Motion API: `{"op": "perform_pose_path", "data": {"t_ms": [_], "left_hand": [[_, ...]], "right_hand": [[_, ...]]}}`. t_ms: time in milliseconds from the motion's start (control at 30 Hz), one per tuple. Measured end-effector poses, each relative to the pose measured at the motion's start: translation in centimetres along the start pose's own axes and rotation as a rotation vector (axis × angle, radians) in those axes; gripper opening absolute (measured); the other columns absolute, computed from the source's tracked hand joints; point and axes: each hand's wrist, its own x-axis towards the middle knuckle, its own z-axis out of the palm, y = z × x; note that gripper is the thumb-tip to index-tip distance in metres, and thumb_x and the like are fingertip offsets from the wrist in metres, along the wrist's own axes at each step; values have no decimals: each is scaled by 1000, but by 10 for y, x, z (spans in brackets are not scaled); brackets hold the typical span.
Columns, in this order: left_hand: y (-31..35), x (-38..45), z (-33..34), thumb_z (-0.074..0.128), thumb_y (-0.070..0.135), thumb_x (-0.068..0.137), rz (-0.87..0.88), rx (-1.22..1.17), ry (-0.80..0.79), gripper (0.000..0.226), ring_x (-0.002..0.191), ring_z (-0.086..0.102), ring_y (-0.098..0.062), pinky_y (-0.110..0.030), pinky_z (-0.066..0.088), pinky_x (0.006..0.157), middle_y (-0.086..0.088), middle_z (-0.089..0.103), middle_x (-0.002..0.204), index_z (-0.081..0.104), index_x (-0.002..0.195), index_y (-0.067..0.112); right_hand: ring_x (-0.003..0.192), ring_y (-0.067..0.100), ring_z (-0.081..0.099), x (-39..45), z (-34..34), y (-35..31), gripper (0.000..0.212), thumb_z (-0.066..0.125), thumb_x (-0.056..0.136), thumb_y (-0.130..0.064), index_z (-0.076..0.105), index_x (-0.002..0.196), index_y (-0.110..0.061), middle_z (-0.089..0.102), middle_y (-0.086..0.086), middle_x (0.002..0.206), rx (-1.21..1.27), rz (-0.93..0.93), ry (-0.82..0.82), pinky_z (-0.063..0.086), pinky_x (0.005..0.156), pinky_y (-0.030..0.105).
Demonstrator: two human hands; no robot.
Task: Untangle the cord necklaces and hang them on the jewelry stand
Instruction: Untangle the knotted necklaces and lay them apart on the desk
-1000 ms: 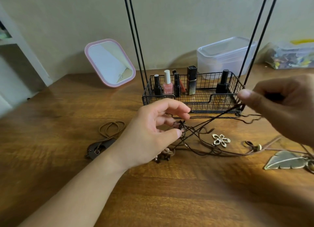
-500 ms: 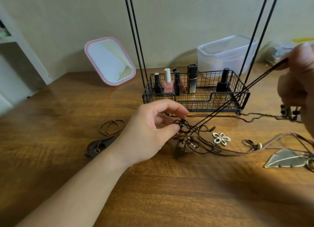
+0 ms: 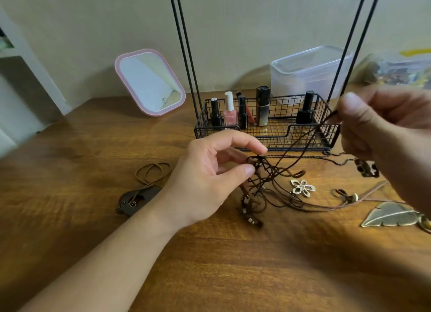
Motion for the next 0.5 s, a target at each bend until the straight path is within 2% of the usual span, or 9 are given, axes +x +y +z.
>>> {"op": "perform_pose_path", "data": {"t_ms": [67,100,167,233,300,367,400,433,500], "left_hand": [[0,0,1,66,-1,83,22,-22,14,30,98,66,-19,-29,55,85,9,69,101,70,100,23],[0,1,2,66,-1,83,27,-30,17,30,98,66,-20,-30,55,85,8,69,101,70,100,23],[0,1,3,66,-1,82,28,-44,22,31,97,67,-20,-32,57,84,7,70,101,70,99,25],[0,1,3,66,-1,82,28,-48,33,31,96,67,-20,-33,57,83,6,70,102,69,100,25],[-1,0,1,67,-3,84,27,-15,59,31,97,67,-20,-33,57,84,5,69,104,69,101,23],[-3,1,-1,68,-5,85,-12,47,102,33,96,67,-20,-37,59,84,4,69,105,69,103,24],[-4,1,-1,69,-4,85,-39,88,118,34,96,68,-18,-36,60,83,4,69,105,70,104,25],[-5,1,-1,69,-3,85,-64,126,119,35,96,68,-15,-35,60,82,5,69,105,69,105,26],[-6,1,1,69,1,87,-99,190,80,34,99,67,-10,-31,59,84,9,69,107,68,107,28]], "right_hand": [[41,14,42,-4,7,0,36,62,85,-57,70,76,-23,55,2,52,-145,-74,-32,32,39,30],[42,11,43,-6,10,0,35,62,87,-53,69,74,-21,58,3,59,-228,-114,-48,33,39,25],[42,6,44,-9,19,-3,30,66,88,-46,67,70,-21,59,-5,63,-327,-137,-84,30,39,11],[43,5,49,-13,25,-6,21,66,85,-42,66,71,-27,58,-7,57,-396,-144,-76,31,39,8],[50,16,55,-11,22,-4,18,65,87,-40,68,74,-27,55,-3,46,-441,-190,-5,36,39,17],[48,22,48,-4,13,1,24,64,91,-45,68,78,-25,59,1,55,-386,-201,112,41,45,40],[49,24,47,-1,8,3,26,62,92,-48,67,82,-25,59,3,58,-351,-198,165,39,45,45],[51,26,47,0,4,4,27,60,93,-50,66,84,-25,58,2,59,-340,-188,192,37,45,47],[50,22,45,0,2,5,30,60,92,-51,66,82,-23,55,2,58,-369,-166,178,35,45,42]]}}
